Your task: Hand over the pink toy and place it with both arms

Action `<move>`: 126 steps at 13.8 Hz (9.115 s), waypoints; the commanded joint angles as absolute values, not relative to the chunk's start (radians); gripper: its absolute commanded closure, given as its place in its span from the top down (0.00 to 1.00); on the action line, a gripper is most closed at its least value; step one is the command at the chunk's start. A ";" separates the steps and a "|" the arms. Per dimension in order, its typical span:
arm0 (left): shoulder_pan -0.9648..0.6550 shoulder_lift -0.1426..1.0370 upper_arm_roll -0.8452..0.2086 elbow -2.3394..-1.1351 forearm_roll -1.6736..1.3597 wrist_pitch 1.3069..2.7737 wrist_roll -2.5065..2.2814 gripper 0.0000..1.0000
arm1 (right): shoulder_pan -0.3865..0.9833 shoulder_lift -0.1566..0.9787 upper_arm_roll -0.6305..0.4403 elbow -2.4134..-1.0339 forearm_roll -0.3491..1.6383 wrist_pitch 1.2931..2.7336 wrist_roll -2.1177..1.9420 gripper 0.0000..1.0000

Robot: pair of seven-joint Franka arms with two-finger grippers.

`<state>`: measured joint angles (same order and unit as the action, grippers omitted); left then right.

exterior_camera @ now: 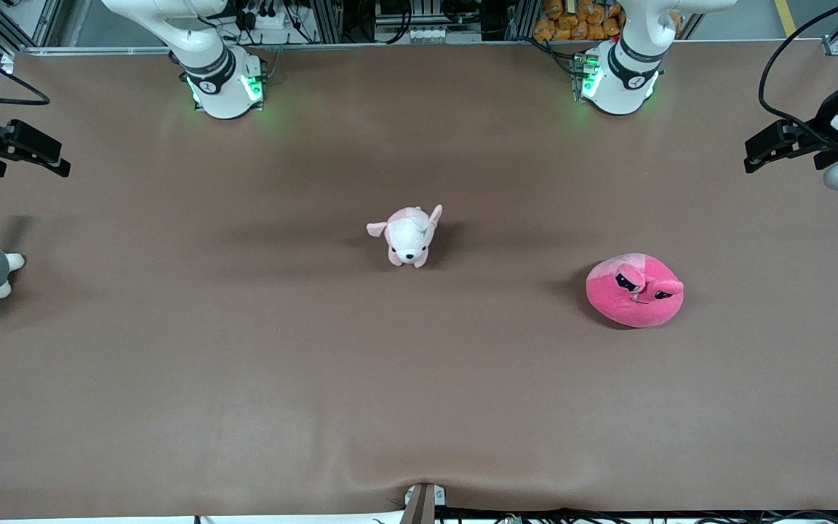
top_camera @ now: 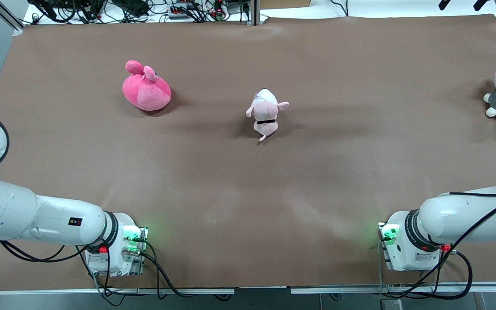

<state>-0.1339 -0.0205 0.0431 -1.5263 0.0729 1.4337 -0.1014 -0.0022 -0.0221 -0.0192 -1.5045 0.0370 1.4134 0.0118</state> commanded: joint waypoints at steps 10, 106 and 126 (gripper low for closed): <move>-0.051 -0.003 0.040 -1.577 -0.055 1.494 -0.490 1.00 | 0.005 -0.025 -0.018 -1.509 0.041 1.416 0.031 1.00; -0.075 0.213 -0.319 -1.414 -0.258 1.684 -1.937 0.00 | 0.224 0.178 -0.018 -1.436 0.640 1.681 0.983 1.00; -0.368 0.314 -0.360 -1.290 -0.258 2.002 -2.557 0.00 | 0.511 0.198 -0.020 -1.551 0.675 2.045 1.638 1.00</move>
